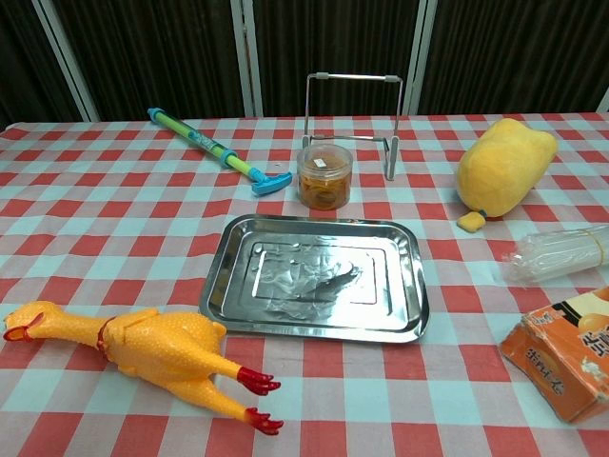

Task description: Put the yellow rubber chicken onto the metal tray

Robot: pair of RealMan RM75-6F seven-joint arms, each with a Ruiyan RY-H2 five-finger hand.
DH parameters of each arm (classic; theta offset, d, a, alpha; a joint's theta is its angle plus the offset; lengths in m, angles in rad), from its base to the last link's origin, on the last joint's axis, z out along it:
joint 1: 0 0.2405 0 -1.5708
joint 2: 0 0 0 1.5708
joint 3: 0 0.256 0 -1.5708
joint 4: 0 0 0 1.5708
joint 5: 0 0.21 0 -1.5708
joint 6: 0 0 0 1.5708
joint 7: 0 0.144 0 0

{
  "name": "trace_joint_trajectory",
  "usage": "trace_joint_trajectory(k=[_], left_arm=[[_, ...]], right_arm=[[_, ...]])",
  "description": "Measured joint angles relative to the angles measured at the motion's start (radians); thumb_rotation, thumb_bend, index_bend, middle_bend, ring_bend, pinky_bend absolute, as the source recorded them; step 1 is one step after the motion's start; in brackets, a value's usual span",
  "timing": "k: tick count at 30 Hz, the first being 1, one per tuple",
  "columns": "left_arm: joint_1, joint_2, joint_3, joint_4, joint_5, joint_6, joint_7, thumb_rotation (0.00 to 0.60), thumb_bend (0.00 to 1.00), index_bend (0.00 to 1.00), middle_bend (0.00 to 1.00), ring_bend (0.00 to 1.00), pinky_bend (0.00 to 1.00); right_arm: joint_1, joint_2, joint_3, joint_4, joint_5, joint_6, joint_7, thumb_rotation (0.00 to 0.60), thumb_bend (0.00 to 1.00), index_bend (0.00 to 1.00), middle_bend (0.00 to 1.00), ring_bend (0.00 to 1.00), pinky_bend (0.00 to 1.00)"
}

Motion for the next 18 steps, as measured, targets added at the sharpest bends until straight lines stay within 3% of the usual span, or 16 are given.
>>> trace_joint_trajectory(k=[18], left_arm=[[0.010, 0.030, 0.020, -0.039, 0.014, -0.004, -0.044, 0.600, 0.00, 0.14, 0.13, 0.08, 0.09]], right_arm=[[-0.011, -0.010, -0.002, 0.028, -0.021, 0.032, 0.039, 0.600, 0.37, 0.00, 0.00, 0.00, 0.01]])
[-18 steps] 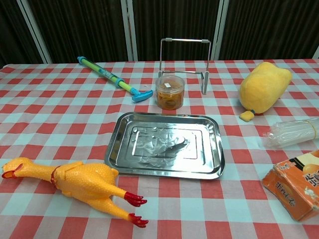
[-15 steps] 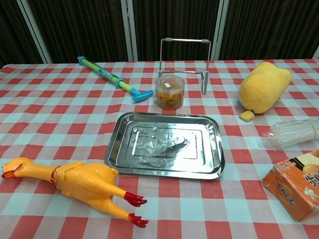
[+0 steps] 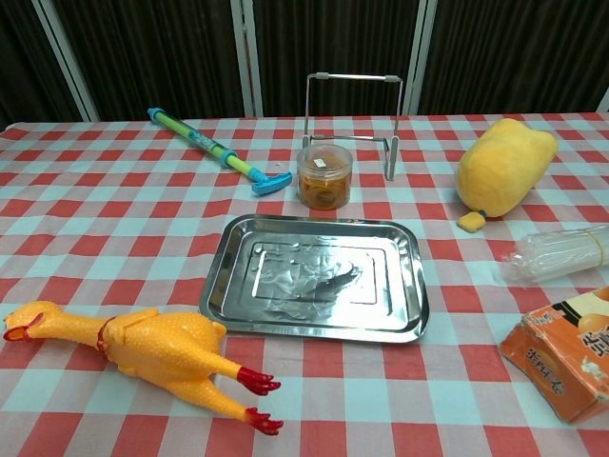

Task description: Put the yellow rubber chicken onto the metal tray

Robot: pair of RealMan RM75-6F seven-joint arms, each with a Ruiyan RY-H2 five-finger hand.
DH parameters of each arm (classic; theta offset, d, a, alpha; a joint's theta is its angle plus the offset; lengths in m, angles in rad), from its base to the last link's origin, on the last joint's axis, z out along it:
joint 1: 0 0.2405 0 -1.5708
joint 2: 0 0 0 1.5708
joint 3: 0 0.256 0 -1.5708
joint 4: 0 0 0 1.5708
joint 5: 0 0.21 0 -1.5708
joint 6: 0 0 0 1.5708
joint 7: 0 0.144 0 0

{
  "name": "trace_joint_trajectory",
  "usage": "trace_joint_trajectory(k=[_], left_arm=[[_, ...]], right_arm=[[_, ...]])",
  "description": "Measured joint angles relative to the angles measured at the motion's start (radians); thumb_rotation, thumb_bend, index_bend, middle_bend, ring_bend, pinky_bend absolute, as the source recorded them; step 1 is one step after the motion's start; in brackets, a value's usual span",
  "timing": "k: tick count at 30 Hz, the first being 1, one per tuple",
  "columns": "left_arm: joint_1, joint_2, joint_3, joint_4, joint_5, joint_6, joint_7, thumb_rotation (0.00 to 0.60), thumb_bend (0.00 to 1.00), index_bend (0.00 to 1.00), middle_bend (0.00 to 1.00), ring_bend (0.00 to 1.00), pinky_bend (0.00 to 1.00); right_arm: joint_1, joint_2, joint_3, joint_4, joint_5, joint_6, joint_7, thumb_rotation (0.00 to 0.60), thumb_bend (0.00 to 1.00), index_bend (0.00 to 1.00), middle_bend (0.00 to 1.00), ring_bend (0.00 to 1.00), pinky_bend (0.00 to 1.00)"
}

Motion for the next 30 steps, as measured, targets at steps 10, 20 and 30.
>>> trace_joint_trajectory(k=[10, 20, 30], left_arm=[[-0.071, 0.030, 0.018, -0.030, 0.044, -0.119, -0.055, 0.600, 0.01, 0.28, 0.32, 0.25, 0.19], [-0.214, -0.034, 0.018, -0.035, 0.118, -0.303, 0.014, 0.600, 0.01, 0.25, 0.35, 0.28, 0.26], [-0.362, -0.168, -0.006, -0.011, 0.078, -0.525, 0.133, 0.600, 0.01, 0.29, 0.37, 0.31, 0.39]], right_arm=[[0.015, 0.001, 0.003, 0.008, -0.018, -0.007, 0.009, 0.600, 0.37, 0.00, 0.00, 0.00, 0.01], [0.017, 0.017, 0.006, -0.002, -0.029, 0.003, -0.001, 0.600, 0.37, 0.00, 0.00, 0.00, 0.01], [0.008, 0.022, 0.001, -0.002, -0.017, 0.003, 0.007, 0.600, 0.37, 0.00, 0.00, 0.00, 0.01]])
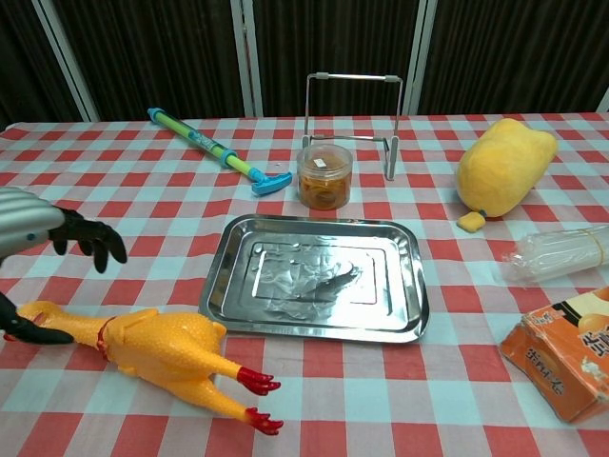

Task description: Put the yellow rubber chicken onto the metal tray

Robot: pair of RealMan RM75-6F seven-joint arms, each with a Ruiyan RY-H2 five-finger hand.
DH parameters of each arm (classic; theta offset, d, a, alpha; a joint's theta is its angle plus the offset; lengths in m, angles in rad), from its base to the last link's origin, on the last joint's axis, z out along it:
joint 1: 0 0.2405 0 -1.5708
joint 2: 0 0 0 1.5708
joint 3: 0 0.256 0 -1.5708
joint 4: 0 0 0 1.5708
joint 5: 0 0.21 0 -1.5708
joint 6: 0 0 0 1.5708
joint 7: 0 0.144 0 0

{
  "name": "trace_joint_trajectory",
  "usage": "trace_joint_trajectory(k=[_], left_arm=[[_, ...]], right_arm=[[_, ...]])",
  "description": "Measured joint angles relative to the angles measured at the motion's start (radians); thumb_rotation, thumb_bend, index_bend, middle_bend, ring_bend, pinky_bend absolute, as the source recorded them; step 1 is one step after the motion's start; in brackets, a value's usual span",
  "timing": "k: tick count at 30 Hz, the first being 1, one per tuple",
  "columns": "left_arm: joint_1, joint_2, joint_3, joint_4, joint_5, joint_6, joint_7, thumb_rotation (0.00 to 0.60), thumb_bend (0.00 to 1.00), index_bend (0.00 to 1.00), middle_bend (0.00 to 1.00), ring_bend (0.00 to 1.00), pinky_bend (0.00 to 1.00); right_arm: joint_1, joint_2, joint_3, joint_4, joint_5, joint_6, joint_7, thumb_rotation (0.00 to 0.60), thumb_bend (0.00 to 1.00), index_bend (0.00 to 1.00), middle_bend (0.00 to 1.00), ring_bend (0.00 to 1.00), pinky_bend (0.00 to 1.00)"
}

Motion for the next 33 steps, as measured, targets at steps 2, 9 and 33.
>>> trace_joint_trajectory(k=[2, 9, 33], left_arm=[[-0.023, -0.034, -0.005, 0.016, -0.009, -0.025, 0.014, 0.600, 0.01, 0.29, 0.37, 0.31, 0.39], [-0.069, -0.123, -0.014, 0.063, -0.035, -0.065, 0.089, 0.600, 0.03, 0.31, 0.38, 0.32, 0.39], [-0.073, -0.156, 0.055, 0.121, -0.090, -0.064, -0.017, 0.600, 0.17, 0.34, 0.43, 0.36, 0.44]], right_arm=[[-0.001, 0.000, 0.000, 0.000, 0.001, 0.000, 0.003, 0.600, 0.37, 0.00, 0.00, 0.00, 0.01], [-0.007, 0.001, 0.001, 0.002, 0.003, 0.011, 0.008, 0.600, 0.37, 0.00, 0.00, 0.00, 0.01], [-0.012, -0.007, 0.001, 0.026, 0.038, -0.013, 0.042, 0.600, 0.37, 0.00, 0.00, 0.00, 0.01]])
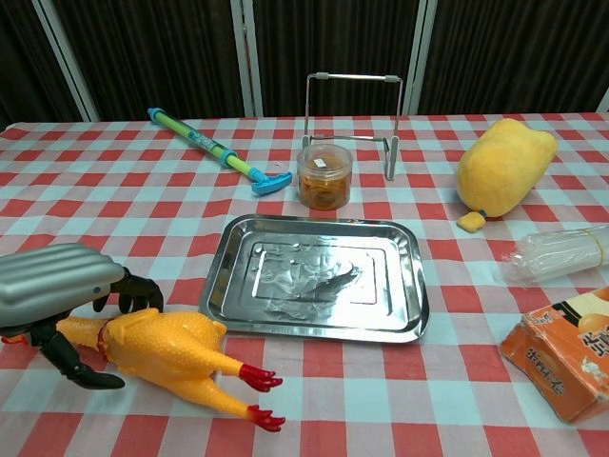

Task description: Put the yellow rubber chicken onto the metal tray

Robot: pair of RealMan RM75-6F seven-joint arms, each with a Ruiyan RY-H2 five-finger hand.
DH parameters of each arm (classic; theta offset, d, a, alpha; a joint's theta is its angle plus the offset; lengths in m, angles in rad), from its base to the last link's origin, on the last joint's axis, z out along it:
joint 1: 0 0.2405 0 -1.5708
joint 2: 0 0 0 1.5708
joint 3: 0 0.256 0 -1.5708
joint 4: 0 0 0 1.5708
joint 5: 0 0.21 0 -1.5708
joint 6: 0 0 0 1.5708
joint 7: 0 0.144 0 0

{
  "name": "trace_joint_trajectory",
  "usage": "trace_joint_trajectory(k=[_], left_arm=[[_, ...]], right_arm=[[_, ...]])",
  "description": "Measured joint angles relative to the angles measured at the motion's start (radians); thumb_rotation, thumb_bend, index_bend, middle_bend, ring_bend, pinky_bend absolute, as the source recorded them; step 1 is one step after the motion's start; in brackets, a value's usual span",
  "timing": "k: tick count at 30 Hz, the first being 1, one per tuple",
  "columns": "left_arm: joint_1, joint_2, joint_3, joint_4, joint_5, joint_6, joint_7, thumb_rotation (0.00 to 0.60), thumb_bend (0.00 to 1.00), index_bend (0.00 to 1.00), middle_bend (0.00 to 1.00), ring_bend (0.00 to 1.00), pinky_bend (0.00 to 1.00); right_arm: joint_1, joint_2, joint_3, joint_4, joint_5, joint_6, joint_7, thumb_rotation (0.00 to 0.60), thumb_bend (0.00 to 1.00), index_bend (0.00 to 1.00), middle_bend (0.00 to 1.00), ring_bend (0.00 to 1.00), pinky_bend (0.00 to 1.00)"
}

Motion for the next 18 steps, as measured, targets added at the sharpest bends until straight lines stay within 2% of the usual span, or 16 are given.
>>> trace_joint_trajectory(k=[4, 9, 13, 18], left_arm=[[-0.003, -0.014, 0.002, 0.011, -0.003, 0.004, -0.009, 0.600, 0.29, 0.35, 0.44, 0.37, 0.45], [-0.010, -0.018, 0.006, 0.016, -0.004, -0.001, -0.036, 0.600, 0.45, 0.46, 0.54, 0.47, 0.55], [-0.011, -0.023, 0.013, 0.024, 0.027, 0.025, -0.092, 0.600, 0.51, 0.55, 0.62, 0.54, 0.61], [-0.020, -0.018, 0.032, 0.031, 0.105, 0.067, -0.207, 0.600, 0.51, 0.57, 0.64, 0.56, 0.62]], right_arm=[[-0.002, -0.003, -0.001, 0.004, 0.006, -0.006, 0.007, 0.600, 0.37, 0.00, 0.00, 0.00, 0.01], [-0.005, -0.005, -0.001, 0.006, 0.009, -0.004, 0.013, 0.600, 0.37, 0.00, 0.00, 0.00, 0.01], [-0.005, -0.004, -0.001, 0.005, 0.007, -0.004, 0.014, 0.600, 0.37, 0.00, 0.00, 0.00, 0.01], [0.000, 0.003, -0.002, -0.001, 0.002, -0.012, 0.017, 0.600, 0.37, 0.00, 0.00, 0.00, 0.01]])
